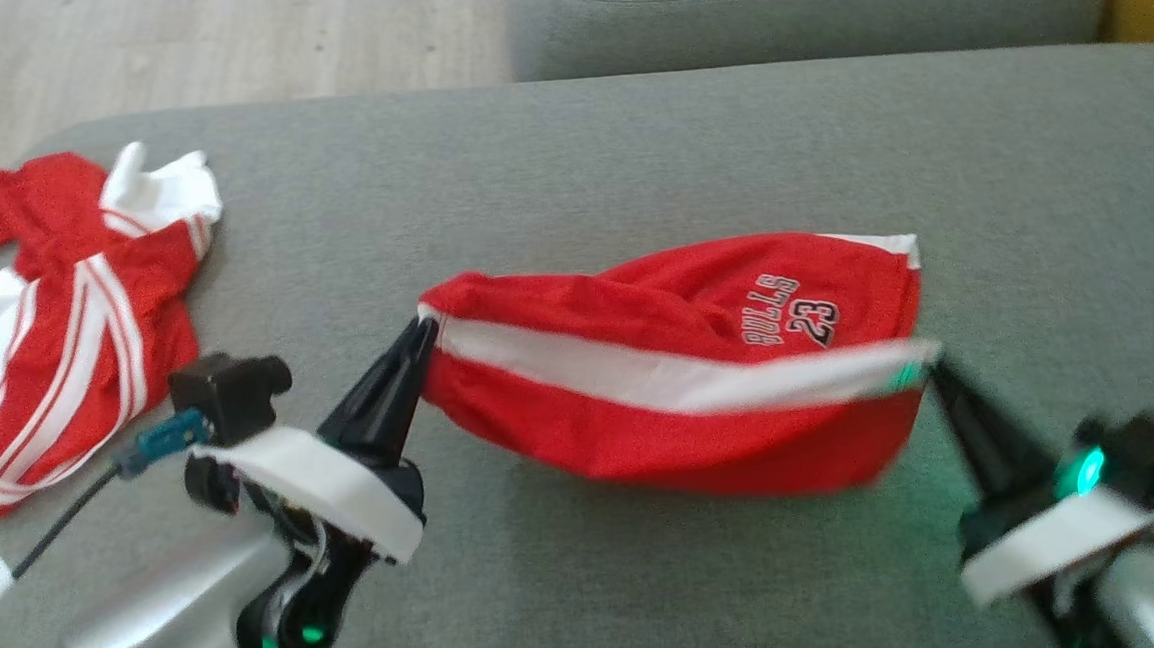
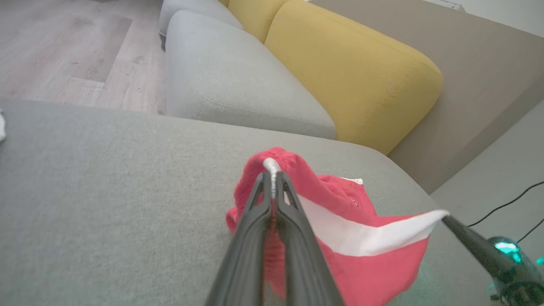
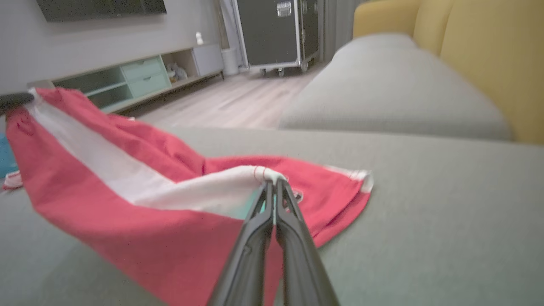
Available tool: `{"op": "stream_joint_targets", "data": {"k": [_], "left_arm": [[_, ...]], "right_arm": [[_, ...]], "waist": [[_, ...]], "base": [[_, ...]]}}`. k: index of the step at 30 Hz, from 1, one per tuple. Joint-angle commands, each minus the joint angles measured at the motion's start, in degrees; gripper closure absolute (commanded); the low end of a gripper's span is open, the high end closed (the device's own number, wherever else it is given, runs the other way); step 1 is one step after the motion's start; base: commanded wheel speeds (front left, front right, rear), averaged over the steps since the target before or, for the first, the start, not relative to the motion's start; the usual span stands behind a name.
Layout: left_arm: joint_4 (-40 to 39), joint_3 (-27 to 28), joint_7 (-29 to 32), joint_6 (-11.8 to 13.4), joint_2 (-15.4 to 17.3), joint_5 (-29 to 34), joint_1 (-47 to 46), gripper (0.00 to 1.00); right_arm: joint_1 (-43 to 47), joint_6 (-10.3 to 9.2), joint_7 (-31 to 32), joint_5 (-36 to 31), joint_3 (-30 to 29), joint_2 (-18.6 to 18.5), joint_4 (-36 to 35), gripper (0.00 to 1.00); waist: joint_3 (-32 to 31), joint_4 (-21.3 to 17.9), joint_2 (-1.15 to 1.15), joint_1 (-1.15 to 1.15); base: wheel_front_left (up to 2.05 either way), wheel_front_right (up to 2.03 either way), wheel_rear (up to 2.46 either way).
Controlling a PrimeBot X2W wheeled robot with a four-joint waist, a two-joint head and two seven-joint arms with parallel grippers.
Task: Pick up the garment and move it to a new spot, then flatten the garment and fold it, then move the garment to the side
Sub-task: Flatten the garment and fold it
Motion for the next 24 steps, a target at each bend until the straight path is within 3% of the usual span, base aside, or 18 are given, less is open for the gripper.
{"op": "stream_joint_targets", "data": {"k": [1,7,14,20,24], "left_arm": [[-1.4,3.3,-0.7,-0.4,1.9,1.8,-5.3,1.0],[1.4,4.1,1.7,-2.0,-0.3,7.9,-17.1,1.0],[14.1,6.2,1.3,-6.3,-8.8,15.4,-35.4,1.0],[23.9,10.6,-2.4,-9.2,-15.2,21.0,-45.0,1.0],[24.3,16.8,-2.7,-10.9,-18.0,26.6,-43.5,1.0]], "right_arm": [[-3.4,-0.04,-0.2,-0.9,-1.6,-2.2,-3.8,1.0],[-15.6,-0.04,-0.2,-2.0,-5.9,-8.5,-9.0,1.0],[-37.3,-0.04,-0.2,0.3,-5.9,-15.9,-5.4,1.0],[-48.7,-0.04,-0.2,0.2,-7.0,-17.8,-2.0,1.0],[-49.8,-0.04,-0.2,0.0,-7.0,-18.8,-2.2,1.0]], "waist": [[0.6,-1.4,0.0,0.0],[4.1,-4.0,0.0,0.0],[9.4,-6.1,0.0,0.0],[11.2,-6.9,0.0,0.0],[12.0,-7.0,0.0,0.0]], "base": [[0.0,0.0,0.0],[0.0,0.0,0.0],[0.0,0.0,0.0],[0.0,0.0,0.0],[0.0,0.0,0.0]]}}
